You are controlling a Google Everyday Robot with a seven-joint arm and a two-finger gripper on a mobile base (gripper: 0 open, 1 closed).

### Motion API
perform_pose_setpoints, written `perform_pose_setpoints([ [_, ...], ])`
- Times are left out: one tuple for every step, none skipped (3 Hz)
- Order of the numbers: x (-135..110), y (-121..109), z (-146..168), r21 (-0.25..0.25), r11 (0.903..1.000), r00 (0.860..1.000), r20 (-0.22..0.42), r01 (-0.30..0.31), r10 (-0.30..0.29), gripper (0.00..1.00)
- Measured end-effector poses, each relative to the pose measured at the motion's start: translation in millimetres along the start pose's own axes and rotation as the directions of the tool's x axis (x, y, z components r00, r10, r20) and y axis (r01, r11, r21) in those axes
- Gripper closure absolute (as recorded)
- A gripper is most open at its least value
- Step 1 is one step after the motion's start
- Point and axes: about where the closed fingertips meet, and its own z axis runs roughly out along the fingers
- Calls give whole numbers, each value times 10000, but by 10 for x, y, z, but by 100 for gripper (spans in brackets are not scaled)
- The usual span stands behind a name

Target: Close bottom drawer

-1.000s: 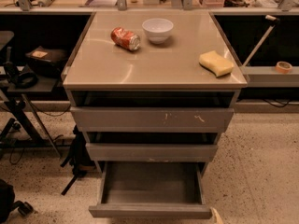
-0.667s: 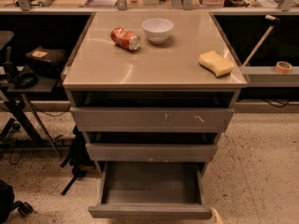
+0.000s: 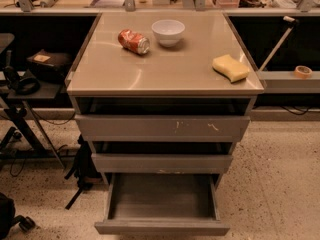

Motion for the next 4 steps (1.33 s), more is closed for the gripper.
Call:
perform_pose_setpoints([
  [516,531,-132,-850,9790,9825,-343,-1855,1832,0],
  [894,1068,379,-2691,9326,9706,-749,-2406,2288,0],
  [696,1466,1119,-4481,8792,9854,-259,-1619,1683,0],
  [40,1601,1778,-5342,8450,9948,962,224,344,0],
])
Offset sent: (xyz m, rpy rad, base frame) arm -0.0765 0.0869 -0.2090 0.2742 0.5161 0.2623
